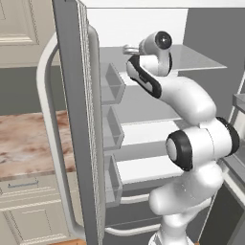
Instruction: Move the cucumber and tomato from the second highest shelf to the top shelf to make space. Then, place the pitcher from the counter on the cleared second highest shelf.
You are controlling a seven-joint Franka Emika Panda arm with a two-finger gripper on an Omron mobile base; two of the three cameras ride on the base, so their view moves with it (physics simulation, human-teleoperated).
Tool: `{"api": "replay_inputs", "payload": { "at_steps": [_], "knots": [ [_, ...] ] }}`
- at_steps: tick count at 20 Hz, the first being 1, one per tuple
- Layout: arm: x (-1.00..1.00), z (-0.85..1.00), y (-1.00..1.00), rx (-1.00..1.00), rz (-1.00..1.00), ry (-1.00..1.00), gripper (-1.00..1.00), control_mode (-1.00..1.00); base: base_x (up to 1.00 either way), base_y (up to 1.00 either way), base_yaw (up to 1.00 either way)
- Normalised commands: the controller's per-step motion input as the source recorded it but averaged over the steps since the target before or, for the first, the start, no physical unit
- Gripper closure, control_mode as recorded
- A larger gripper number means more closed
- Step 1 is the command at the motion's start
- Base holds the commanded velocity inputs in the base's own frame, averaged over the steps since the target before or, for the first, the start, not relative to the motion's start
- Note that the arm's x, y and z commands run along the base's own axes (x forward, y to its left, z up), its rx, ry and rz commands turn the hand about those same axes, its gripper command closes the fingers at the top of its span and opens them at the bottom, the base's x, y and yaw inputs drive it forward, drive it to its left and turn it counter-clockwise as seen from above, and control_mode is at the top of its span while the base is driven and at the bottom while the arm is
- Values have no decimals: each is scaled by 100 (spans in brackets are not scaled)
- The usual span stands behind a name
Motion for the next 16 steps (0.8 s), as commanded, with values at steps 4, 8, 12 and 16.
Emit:
{"api": "replay_inputs", "payload": {
  "at_steps": [4,8,12,16],
  "knots": [
    [-100,2,-4,0,-2,-1,-100,-100,0,0,0],
    [-100,0,-21,0,0,-5,-100,-100,0,0,0],
    [-100,0,-31,0,0,-2,-100,-100,0,0,0],
    [-100,-26,-19,-2,1,5,-100,-100,0,0,0]
  ]
}}
